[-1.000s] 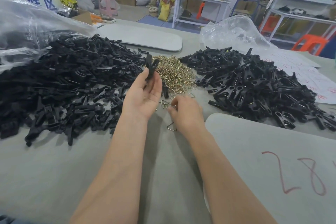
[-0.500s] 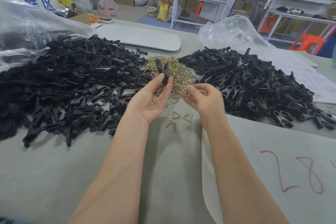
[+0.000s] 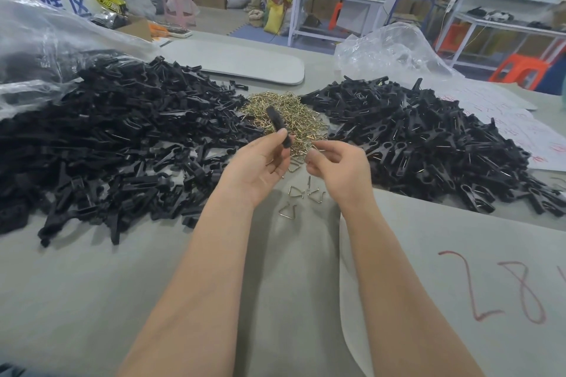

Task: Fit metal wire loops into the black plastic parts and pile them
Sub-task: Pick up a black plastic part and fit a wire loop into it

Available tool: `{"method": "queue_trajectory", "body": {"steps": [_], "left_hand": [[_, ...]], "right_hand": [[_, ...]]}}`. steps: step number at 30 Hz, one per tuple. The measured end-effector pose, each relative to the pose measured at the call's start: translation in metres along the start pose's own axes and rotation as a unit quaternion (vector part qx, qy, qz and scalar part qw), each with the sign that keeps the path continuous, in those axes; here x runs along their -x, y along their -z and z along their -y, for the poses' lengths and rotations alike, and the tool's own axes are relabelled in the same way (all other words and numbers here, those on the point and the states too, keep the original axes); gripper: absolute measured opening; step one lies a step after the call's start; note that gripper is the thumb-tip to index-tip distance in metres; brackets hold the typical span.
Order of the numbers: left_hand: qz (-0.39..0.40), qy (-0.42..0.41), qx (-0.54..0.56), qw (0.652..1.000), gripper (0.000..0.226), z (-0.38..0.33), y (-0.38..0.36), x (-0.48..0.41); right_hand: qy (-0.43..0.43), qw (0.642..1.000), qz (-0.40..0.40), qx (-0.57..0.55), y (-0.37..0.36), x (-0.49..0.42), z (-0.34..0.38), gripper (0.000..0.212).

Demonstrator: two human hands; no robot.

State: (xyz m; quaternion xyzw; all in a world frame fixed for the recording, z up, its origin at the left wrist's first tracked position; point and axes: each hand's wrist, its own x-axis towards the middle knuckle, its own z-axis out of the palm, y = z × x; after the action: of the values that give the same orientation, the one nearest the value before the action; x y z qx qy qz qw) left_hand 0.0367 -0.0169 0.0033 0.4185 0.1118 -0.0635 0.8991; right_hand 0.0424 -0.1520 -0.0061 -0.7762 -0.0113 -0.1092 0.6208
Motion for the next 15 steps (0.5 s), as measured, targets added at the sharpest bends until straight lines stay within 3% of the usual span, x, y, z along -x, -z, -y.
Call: {"method": "queue_trajectory", "body": {"steps": [2,4,6,10,15], "left_hand": [[-0.039,-0.076,-0.156,0.984,0.012,0.004,0.001,-0.002],[-0.084,-0.179,-0.384,0.902,0.014,0.009,0.002,-0.003],[-0.094,-0.242,-0.53,0.808,0.013,0.013,0.0,-0.001],[-0.038,-0.296,-0.621,0.725,0.014,0.021,-0.001,-0.001],[-0.014,-0.342,-0.628,0.699,0.015,0.021,-0.002,-0.001]], "right_hand": [[-0.002,0.999,-0.003,-0.032,0.001,-0.001,0.001,0.008],[-0.005,0.997,-0.021,-0.08,0.004,-0.002,0.004,0.009],[-0.004,0.995,-0.049,-0.085,0.009,-0.004,0.005,0.013],[-0.014,0.997,-0.067,-0.039,0.019,-0.004,0.007,0.014],[-0.021,0.997,-0.053,0.042,0.02,-0.005,0.007,0.011]]}}
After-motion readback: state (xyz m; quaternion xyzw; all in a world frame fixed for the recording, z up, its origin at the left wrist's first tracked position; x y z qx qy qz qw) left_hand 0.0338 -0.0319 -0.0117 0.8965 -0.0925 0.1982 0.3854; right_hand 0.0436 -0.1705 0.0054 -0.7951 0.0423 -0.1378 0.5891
